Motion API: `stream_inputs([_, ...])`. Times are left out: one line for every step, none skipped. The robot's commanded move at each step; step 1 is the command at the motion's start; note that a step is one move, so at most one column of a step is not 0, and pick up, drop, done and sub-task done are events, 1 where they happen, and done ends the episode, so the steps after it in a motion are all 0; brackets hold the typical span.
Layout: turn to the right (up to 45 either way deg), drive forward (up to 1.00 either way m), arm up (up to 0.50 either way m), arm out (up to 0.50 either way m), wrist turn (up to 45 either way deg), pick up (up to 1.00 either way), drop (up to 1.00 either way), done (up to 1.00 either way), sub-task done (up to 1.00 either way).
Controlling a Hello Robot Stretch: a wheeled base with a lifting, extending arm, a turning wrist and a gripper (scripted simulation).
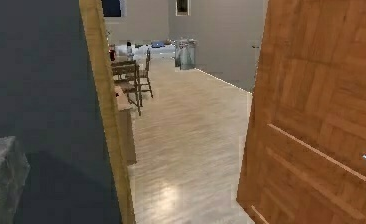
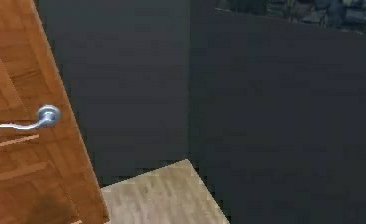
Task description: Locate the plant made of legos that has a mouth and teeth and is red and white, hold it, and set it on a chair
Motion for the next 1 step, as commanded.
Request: stream_inputs([6.0,0.0,0.0,0.0,0.0,0.0,0.0,0.0,0.0])
